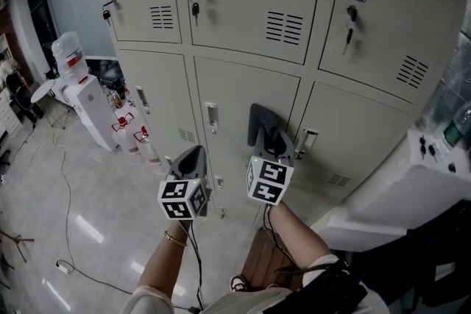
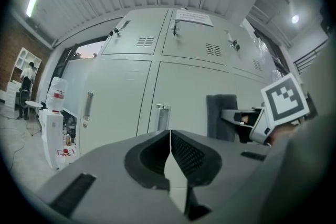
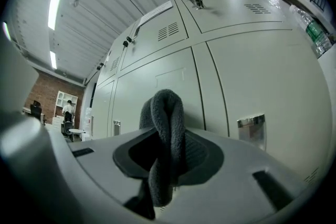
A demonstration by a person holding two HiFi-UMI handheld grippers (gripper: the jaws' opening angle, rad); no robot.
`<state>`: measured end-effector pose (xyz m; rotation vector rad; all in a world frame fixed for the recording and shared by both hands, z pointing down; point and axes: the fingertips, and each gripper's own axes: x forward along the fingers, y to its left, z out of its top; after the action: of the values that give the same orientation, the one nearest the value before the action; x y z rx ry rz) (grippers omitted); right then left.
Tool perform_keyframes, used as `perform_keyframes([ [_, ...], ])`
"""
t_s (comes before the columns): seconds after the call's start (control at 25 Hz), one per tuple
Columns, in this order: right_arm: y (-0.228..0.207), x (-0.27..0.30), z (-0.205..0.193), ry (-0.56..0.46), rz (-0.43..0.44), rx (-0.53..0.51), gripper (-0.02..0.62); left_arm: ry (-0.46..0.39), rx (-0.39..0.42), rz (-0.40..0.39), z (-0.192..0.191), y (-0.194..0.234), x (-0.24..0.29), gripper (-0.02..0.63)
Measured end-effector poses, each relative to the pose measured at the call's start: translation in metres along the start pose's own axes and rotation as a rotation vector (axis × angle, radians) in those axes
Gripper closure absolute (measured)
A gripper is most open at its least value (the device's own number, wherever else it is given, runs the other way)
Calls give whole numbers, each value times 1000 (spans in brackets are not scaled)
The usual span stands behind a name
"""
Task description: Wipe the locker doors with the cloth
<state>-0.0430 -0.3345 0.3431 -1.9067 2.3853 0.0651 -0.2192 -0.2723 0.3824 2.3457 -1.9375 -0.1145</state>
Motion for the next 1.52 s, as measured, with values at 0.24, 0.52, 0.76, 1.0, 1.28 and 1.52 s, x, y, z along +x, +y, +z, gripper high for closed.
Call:
perform_keyframes([
  [0.24,-31,-15,3,-5,-45,2,509,-4,6,-28,2,-26,4,595],
  [0.52,-63,-32,8,-18,-94,5,509,-9,11,-66,4,-57,11,595],
  [0.76,-92,-46,11,-28,-139,-1,509,-6,14,-91,3,-79,16,595],
  [1.0,-119,-61,15,-37,-180,-5,509,-4,16,-131,2,-108,22,595],
  [1.28,-157,-78,19,-44,-251,-4,509,-4,21,-177,2,-136,26,595],
  [1.52,-186,-93,24,-52,-306,-13,509,-4,20,-213,3,-160,29,595],
])
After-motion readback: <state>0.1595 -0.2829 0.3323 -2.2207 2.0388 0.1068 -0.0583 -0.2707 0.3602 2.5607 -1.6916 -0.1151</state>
